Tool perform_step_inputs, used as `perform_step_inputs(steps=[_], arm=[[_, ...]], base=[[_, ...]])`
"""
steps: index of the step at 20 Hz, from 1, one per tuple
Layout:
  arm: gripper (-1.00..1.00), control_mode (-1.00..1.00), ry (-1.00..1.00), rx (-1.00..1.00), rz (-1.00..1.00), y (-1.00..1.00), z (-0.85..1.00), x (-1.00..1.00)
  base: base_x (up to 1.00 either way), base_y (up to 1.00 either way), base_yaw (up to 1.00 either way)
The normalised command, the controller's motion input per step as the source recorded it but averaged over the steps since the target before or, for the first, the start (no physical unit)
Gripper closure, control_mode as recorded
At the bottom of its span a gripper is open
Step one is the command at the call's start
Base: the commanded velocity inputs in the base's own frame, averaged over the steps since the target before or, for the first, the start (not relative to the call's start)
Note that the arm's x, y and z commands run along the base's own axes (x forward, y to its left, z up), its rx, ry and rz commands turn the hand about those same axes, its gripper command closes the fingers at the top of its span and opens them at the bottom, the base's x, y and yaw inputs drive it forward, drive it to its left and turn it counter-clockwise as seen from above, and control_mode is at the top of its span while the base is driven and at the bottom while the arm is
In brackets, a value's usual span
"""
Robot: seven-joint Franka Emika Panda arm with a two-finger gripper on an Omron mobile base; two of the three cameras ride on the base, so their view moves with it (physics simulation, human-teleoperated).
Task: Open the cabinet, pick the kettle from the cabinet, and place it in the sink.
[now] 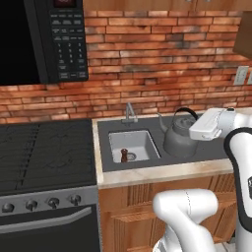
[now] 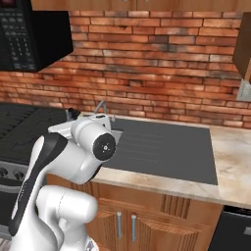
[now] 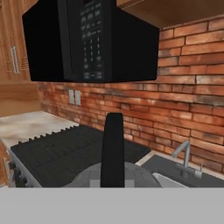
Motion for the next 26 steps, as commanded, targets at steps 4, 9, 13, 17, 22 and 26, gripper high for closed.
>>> perform_step_inputs(steps=[4,9,13,17,22,26], arm=[[1.0,1.0,0.0,0.0,0.0,0.0,0.0,0.0],[1.0,1.0,0.0,0.0,0.0,0.0,0.0,0.0],[1.0,1.0,0.0,0.0,0.0,0.0,0.0,0.0],[1.0,1.0,0.0,0.0,0.0,0.0,0.0,0.0],[1.0,1.0,0.0,0.0,0.0,0.0,0.0,0.0],[1.0,1.0,0.0,0.0,0.0,0.0,0.0,0.0]], base=[[0.05,0.24,0.0],[0.0,0.31,0.0],[-0.01,0.39,0.0],[0.0,0.46,0.0],[0.0,0.36,0.0],[0.0,0.26,0.0]])
